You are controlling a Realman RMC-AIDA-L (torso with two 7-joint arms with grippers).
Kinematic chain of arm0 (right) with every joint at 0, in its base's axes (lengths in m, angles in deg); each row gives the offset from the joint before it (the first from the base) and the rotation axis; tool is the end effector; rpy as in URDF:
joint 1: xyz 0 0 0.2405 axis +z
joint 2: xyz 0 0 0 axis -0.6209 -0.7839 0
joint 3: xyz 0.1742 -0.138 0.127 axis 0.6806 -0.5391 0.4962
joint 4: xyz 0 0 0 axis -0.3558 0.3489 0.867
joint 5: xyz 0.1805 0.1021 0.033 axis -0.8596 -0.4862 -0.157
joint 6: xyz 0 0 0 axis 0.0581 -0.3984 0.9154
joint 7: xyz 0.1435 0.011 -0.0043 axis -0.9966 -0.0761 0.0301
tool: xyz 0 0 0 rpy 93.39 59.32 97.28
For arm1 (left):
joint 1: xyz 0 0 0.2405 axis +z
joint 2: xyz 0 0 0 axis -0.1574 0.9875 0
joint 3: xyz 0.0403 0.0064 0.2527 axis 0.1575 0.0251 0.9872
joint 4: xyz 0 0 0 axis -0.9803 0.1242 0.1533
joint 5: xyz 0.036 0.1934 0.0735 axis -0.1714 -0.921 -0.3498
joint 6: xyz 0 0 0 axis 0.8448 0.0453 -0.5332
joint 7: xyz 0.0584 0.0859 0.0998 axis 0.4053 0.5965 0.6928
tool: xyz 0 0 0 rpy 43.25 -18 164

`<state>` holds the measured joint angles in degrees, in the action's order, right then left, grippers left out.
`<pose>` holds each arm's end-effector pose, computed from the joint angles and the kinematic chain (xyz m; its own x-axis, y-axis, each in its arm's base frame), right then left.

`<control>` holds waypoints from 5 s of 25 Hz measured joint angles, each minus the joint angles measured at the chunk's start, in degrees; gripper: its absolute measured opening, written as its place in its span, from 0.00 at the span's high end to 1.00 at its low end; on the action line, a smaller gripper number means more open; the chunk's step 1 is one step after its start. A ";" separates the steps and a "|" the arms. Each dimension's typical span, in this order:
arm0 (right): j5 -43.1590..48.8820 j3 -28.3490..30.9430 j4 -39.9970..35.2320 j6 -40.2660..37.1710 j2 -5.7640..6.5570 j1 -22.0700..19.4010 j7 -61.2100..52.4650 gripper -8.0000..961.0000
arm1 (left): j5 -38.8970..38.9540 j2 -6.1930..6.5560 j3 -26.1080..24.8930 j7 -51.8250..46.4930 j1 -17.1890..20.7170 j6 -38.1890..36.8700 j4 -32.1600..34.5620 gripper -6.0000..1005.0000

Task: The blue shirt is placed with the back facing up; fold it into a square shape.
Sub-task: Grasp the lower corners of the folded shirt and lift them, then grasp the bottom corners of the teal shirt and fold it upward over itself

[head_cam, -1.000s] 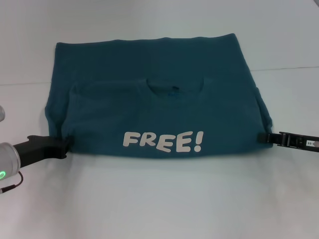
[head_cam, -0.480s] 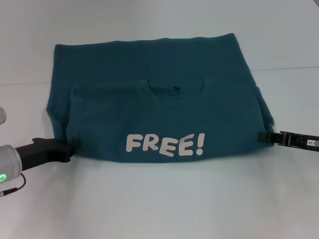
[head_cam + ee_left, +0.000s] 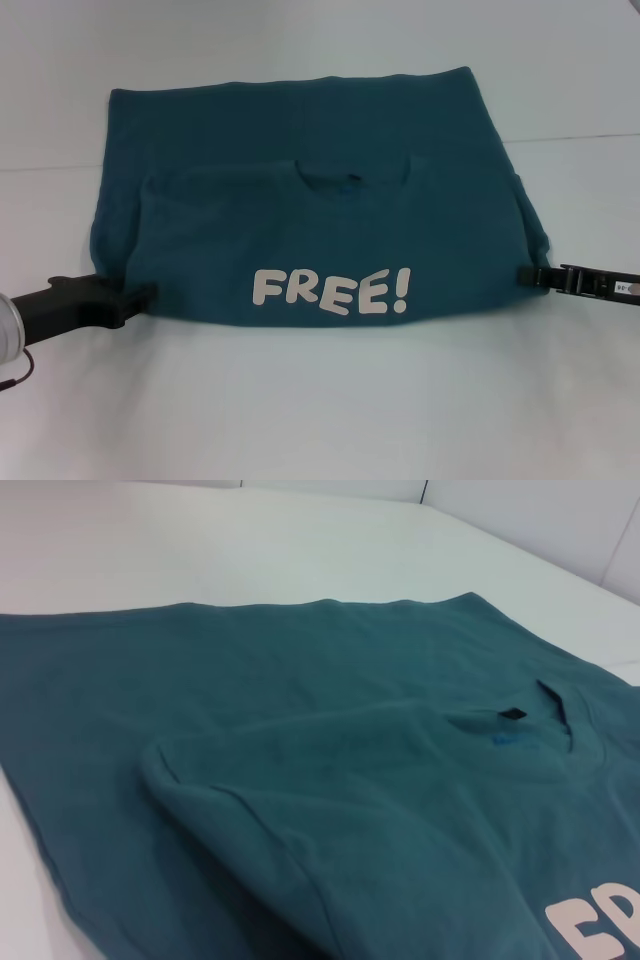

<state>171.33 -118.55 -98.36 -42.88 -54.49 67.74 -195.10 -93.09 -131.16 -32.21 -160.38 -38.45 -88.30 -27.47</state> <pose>0.3388 0.3516 0.0316 0.2957 -0.7402 -0.6039 -0.9523 -0.2781 -0.1254 -0.3107 0.3712 -0.0062 0.6857 0.5475 0.4796 0.7278 -0.5224 -0.4442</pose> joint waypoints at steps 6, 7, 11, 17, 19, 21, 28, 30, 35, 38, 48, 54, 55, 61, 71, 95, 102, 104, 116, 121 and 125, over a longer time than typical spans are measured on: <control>0.00 0.06 0.04 -0.01 -0.16 -0.04 0.08 0.93 | -0.90 -0.01 0.27 0.40 0.04 0.57 0.18 0.60; 0.00 0.03 0.05 -0.01 -0.18 -0.06 0.09 0.93 | -1.26 -0.01 0.28 0.42 0.04 0.68 0.19 0.60; 0.00 -0.08 0.07 -0.08 -0.23 -0.08 0.09 0.93 | -2.67 -0.01 0.27 0.45 0.05 1.32 0.26 0.61; 0.00 -0.08 0.09 -0.14 -0.31 -0.15 0.09 0.93 | -2.94 -0.04 0.25 0.48 0.01 1.63 0.31 0.61; 0.00 -0.03 0.09 -0.19 -0.31 -0.19 0.09 0.93 | -3.22 -0.14 0.28 0.51 -0.11 2.41 0.32 0.61; 0.00 0.04 0.09 -0.22 -0.31 -0.26 0.09 0.93 | -3.43 -0.37 0.34 0.54 -0.17 3.65 0.36 0.61; 0.00 0.11 0.09 -0.29 -0.30 -0.45 0.09 0.93 | -3.46 -0.58 0.57 0.44 -0.36 4.04 0.48 0.83; 0.00 0.11 0.09 -0.29 -0.30 -0.45 0.09 0.93 | -3.46 -0.57 0.57 0.43 -0.37 3.94 0.50 0.90; 0.00 0.15 0.09 -0.29 -0.30 -0.51 0.16 0.93 | -3.45 -0.52 0.57 0.39 -0.44 3.64 0.52 0.99; 0.00 0.35 0.10 -0.18 -0.28 -0.54 0.17 0.93 | -3.45 -0.46 0.51 0.20 0.04 2.35 1.29 0.99; 0.00 2.13 -0.37 -0.71 0.31 -2.41 1.52 0.93 | -3.45 0.13 -1.08 -1.64 4.28 -7.19 6.06 0.99; 0.00 3.52 -0.49 -2.72 0.46 -4.18 3.71 0.93 | -3.36 0.16 -2.90 -1.60 5.93 -13.75 7.56 0.99; -0.01 3.91 -0.49 -3.37 0.44 -4.50 4.36 0.93 | -3.29 0.16 -3.30 -1.45 6.14 -14.83 7.64 0.99; -0.01 6.39 -0.52 -7.47 0.22 -7.37 9.49 0.93 | -3.45 -0.10 -5.00 -1.14 7.83 -20.68 7.83 0.99; 0.08 10.42 -0.54 -16.50 -0.66 -14.42 24.36 0.93 | -3.46 -0.18 -9.23 0.51 11.28 -32.03 8.04 0.99; 0.96 12.39 -0.53 -29.81 -1.31 -27.72 37.71 0.93 | -10.03 0.28 -14.59 1.89 14.70 -47.74 8.68 0.99; 4.46 14.77 -0.62 -30.95 -1.09 -27.95 38.30 0.93 | -11.95 0.49 -16.44 2.06 14.72 -51.22 8.92 0.99; 5.37 16.04 -0.62 -31.36 -1.10 -28.30 39.19 0.93 | -11.96 0.65 -17.90 2.20 14.79 -52.40 9.02 0.99; 6.51 18.91 -1.36 -34.12 -1.30 -29.25 41.09 0.93 | -11.98 0.95 -19.72 3.33 14.83 -54.43 9.46 0.99; 6.52 20.52 -1.39 -34.52 -1.10 -28.37 41.00 0.93 | -11.64 1.25 -20.59 3.09 13.43 -53.42 8.85 0.99; 6.53 21.99 -1.41 -34.71 -0.67 -25.96 39.13 0.93 | -11.36 1.84 -22.45 1.87 11.81 -53.06 8.19 0.99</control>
<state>177.86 -96.56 -99.77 -77.59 -55.16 41.78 -155.97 -104.44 -129.31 -54.66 -158.51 -26.64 -141.35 -19.28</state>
